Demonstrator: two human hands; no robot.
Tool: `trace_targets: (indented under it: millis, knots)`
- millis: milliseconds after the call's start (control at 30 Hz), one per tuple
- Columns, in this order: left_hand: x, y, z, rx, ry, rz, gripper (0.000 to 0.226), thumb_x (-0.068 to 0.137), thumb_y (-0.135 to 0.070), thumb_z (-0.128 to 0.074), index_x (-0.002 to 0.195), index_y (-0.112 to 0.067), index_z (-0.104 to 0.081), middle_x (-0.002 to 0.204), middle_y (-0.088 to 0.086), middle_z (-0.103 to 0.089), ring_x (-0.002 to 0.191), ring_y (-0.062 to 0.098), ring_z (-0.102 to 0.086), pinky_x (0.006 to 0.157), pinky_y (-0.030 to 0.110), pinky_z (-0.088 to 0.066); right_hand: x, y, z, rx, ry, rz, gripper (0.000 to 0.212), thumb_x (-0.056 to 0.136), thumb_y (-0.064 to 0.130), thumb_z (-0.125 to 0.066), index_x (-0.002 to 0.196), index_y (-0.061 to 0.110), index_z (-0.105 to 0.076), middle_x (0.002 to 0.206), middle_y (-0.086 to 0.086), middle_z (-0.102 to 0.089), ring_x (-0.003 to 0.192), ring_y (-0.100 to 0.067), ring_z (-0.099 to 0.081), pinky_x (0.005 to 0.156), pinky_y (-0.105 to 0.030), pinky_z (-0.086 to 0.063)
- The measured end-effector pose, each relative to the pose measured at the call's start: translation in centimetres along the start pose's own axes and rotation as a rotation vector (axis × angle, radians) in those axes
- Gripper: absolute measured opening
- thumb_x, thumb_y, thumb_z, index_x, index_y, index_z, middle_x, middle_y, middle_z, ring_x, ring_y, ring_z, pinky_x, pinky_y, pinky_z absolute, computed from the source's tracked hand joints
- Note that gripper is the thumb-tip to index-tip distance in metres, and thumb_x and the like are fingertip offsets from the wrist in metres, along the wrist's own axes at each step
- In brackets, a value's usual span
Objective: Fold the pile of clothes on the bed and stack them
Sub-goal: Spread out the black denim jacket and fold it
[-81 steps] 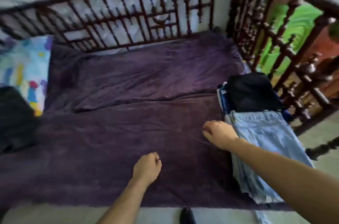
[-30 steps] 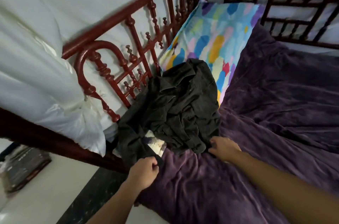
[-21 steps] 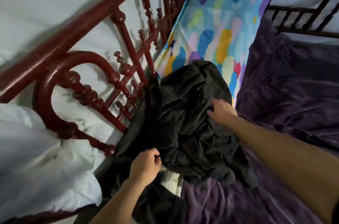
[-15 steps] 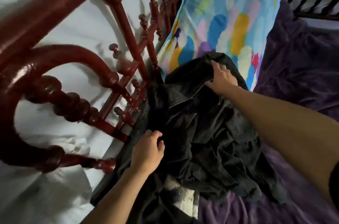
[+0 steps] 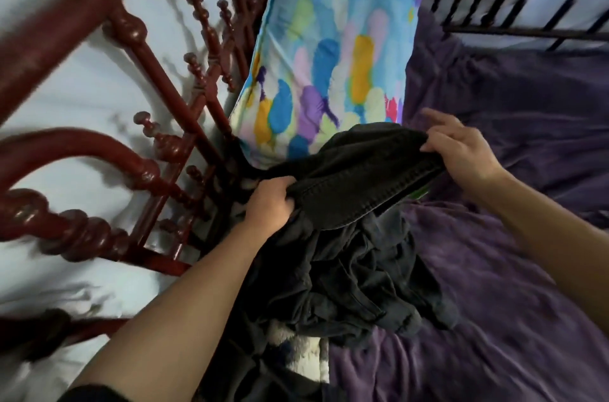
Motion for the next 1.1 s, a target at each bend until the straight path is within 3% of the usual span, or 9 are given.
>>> trace_targets:
  millis: [67,167,233,333,433,533,733,900,1100]
  knots:
    - [-1.3,-3.5,2.5,-0.131,-0.072,-0.072,0.03,0.073,0.006,-0.052,0.094,-0.006,-0.069,0.089,0.015,-0.07,0.092,0.031,-0.064,0.081,0.039,-0.05,-1.7,2.1,2.8,0.059,-0.019,-0.001,0.02,0.083,0.009,-0.053,0.07,0.012,-0.068,0.119,0.012,-0.062,0.104,0.004,-0.056,0.078,0.0,-0.037]
    - [-3.9,-9.2,7.9,-0.16,-0.13,-0.208,0.034,0.072,0.012,-0.057,0.097,-0.006,-0.071,0.092,0.012,-0.071,0.09,0.02,-0.064,0.074,0.022,-0.042,-4.7,5.0,6.8,0.206,-0.175,0.007,0.034,0.083,0.018,-0.055,0.1,-0.011,-0.065,0.078,-0.021,-0.063,0.053,0.008,-0.054,0.049,-0.005,-0.039]
    - [-6.2,-12.6,11.2,-0.134,-0.039,-0.249,0.027,0.074,0.003,-0.072,0.094,-0.014,-0.072,0.089,0.007,-0.071,0.087,0.017,-0.062,0.07,0.019,-0.039,-7.2,7.0,8.9,0.239,-0.226,0.014,0.031,0.088,0.018,-0.056,0.097,-0.01,-0.065,0.06,-0.017,-0.055,0.038,0.005,-0.047,0.041,-0.011,-0.037]
    - [-11.1,-17.1,14.4,-0.106,0.109,-0.281,0.025,0.068,-0.031,-0.083,0.086,-0.017,-0.074,0.084,0.004,-0.073,0.078,0.012,-0.062,0.071,0.024,-0.045,-11.3,9.9,12.0,0.353,-0.186,0.023,0.028,0.088,0.026,-0.063,0.065,0.016,-0.074,0.054,0.009,-0.065,0.052,-0.002,-0.062,0.055,-0.018,-0.049]
    - [-16.8,-20.9,17.0,-0.238,-0.065,-0.279,0.038,0.066,-0.053,-0.071,0.075,-0.016,-0.074,0.064,-0.001,-0.066,0.055,0.003,-0.053,0.051,0.017,-0.037,-16.2,12.5,14.9,0.472,0.016,0.075,0.017,0.077,0.035,-0.066,0.079,0.018,-0.068,0.075,0.002,-0.068,0.07,-0.015,-0.064,0.07,-0.032,-0.048]
    - [-22.1,-24.5,18.8,-0.431,-0.29,-0.298,0.033,0.081,-0.045,-0.069,0.071,-0.014,-0.071,0.059,-0.005,-0.064,0.053,0.005,-0.055,0.049,0.021,-0.039,-22.0,14.4,17.5,0.187,0.239,0.232,0.024,0.071,0.01,-0.068,0.095,0.014,-0.069,0.089,-0.004,-0.071,0.08,-0.018,-0.067,0.073,-0.03,-0.053]
    - [-31.7,-34.4,21.0,-0.321,-0.435,-0.504,0.032,0.087,-0.039,-0.066,0.06,-0.022,-0.064,0.05,-0.016,-0.054,0.047,-0.002,-0.044,0.046,0.017,-0.033,-32.2,18.4,24.9,-0.671,-0.271,0.645,0.046,0.072,0.007,-0.069,0.109,0.014,-0.042,0.076,-0.001,-0.053,0.072,-0.03,-0.052,0.056,-0.034,-0.037]
    - [-36.8,-43.2,22.2,-0.232,-0.514,-0.69,0.036,0.09,-0.035,-0.063,0.07,-0.005,-0.063,0.061,-0.001,-0.054,0.058,0.006,-0.044,0.053,0.025,-0.034,-39.3,21.9,34.8,-0.546,-0.532,0.732,0.049,0.073,0.015,-0.067,0.12,0.018,-0.052,0.079,-0.001,-0.059,0.076,-0.022,-0.054,0.064,-0.03,-0.034]
    - [-39.2,-51.1,23.6,-0.129,-0.59,-0.889,0.039,0.086,-0.039,-0.062,0.071,-0.003,-0.061,0.058,0.004,-0.049,0.057,0.007,-0.04,0.055,0.026,-0.032,-42.9,19.6,42.1,-0.279,-0.528,0.523,0.037,0.092,0.026,-0.061,0.071,-0.003,-0.058,0.058,0.003,-0.045,0.052,0.0,-0.037,0.049,-0.023,-0.031]
Point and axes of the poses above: each hand's wrist, its own x-axis towards the middle knuckle, its own z-axis out of the back of the hand, y = z × x, the point moved 5 cm from there along x, towards the middle knuckle
